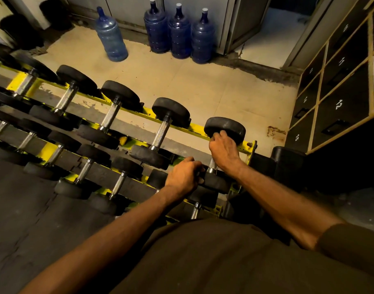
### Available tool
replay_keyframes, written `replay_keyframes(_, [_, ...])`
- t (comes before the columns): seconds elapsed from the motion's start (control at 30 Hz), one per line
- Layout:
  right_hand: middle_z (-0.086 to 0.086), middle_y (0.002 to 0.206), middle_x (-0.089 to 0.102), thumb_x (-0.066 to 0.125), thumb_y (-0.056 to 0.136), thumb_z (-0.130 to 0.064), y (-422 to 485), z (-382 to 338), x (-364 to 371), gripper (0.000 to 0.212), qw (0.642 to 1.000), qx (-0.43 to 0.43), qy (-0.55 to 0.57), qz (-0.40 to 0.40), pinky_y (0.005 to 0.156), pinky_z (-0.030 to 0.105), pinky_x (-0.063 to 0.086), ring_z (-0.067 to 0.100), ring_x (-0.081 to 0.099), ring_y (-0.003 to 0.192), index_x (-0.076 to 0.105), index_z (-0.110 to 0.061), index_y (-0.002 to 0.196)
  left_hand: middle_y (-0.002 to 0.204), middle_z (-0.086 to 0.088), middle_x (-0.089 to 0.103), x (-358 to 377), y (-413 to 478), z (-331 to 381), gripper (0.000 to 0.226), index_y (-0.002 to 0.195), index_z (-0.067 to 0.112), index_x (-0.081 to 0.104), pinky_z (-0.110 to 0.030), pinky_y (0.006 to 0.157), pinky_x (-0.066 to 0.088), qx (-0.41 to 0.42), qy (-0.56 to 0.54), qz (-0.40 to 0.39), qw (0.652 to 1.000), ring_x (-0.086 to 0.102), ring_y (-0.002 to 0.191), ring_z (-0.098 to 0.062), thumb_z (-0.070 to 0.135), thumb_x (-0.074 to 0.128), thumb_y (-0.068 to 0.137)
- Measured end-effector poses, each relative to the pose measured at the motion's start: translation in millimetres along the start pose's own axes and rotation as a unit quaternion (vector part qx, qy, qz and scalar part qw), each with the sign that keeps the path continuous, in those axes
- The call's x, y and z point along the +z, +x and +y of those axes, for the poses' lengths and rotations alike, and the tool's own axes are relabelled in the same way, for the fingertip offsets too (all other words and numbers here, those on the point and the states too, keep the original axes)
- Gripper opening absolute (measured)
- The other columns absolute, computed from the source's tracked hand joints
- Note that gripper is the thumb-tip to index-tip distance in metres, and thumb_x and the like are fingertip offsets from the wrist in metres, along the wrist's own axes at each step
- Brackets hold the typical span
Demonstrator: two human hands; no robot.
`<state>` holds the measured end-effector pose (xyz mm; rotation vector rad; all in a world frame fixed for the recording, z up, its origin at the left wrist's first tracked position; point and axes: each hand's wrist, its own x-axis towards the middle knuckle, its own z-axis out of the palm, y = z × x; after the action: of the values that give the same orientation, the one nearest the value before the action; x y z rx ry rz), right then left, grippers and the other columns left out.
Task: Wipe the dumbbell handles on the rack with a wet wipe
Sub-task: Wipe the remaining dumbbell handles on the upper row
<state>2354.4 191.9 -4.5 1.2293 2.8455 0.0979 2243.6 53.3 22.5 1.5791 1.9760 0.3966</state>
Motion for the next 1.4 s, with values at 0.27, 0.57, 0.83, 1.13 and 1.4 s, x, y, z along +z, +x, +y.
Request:
replay_keyframes(0.27, [-0.001, 0.09, 0.067, 0.062, 0.095, -0.013, -20.7, 20.8, 22.8, 0.017, 0.856, 0.302, 0.397, 0.136, 0.064, 0.016, 0.044, 0.013, 0.061, 0.079, 0.072, -0.012, 0.108, 0.115, 0.001, 0.056, 1.0, 1.7, -3.7, 0.032, 0.114, 0.02, 0.069, -0.036, 0.085, 0.055, 0.021, -0.01, -0.007, 1.0, 0.058, 0.102, -0.018, 0.012, 0.076, 0.083])
replay_keyframes(0.57, [0.008, 0.095, 0.076, 0.032, 0.102, -0.02, 9.0, 19.4, 37.5, 0.039, 0.257, 0.463, 0.846, -0.064, 0.071, 0.032, 0.051, 0.025, 0.071, 0.091, 0.065, -0.014, 0.121, 0.114, 0.002, 0.055, -0.4, 3.3, -4.5, 0.032, 0.116, 0.022, 0.069, -0.033, 0.078, 0.05, 0.012, 0.0, -0.008, 1.0, 0.057, 0.101, -0.018, 0.015, 0.075, 0.085])
replay_keyframes(0.83, [0.01, 0.109, 0.071, 0.064, 0.091, -0.015, 3.9, 17.9, 43.8, 0.019, 0.29, 0.531, 0.796, 0.029, 0.076, 0.037, 0.054, 0.026, 0.067, 0.102, 0.066, -0.014, 0.11, 0.116, 0.002, 0.057, 0.4, 2.0, -4.2, 0.035, 0.117, 0.021, 0.069, -0.039, 0.085, 0.056, 0.012, -0.002, 0.001, 1.0, 0.058, 0.102, -0.019, 0.009, 0.074, 0.084])
replay_keyframes(1.13, [0.003, 0.115, 0.058, 0.06, 0.094, -0.011, -8.9, -3.0, 26.6, 0.031, 0.928, 0.216, 0.275, 0.124, 0.08, 0.019, 0.048, 0.002, 0.049, 0.099, 0.064, -0.012, 0.125, 0.115, 0.0, 0.057, -2.3, 1.4, -2.3, 0.035, 0.115, 0.019, 0.07, -0.039, 0.086, 0.055, 0.004, -0.012, -0.006, 1.0, 0.058, 0.103, -0.02, 0.009, 0.076, 0.082])
replay_keyframes(1.4, [0.012, 0.122, 0.063, 0.066, 0.091, -0.019, 8.6, -19.8, -1.0, 0.034, 0.985, 0.029, -0.127, -0.115, 0.101, 0.039, 0.04, 0.03, 0.04, 0.125, 0.066, -0.005, 0.121, 0.114, -0.002, 0.058, -2.5, -0.8, 0.2, 0.036, 0.116, 0.018, 0.071, -0.043, 0.086, 0.055, 0.006, -0.008, 0.001, 1.0, 0.06, 0.102, -0.023, 0.006, 0.074, 0.082])
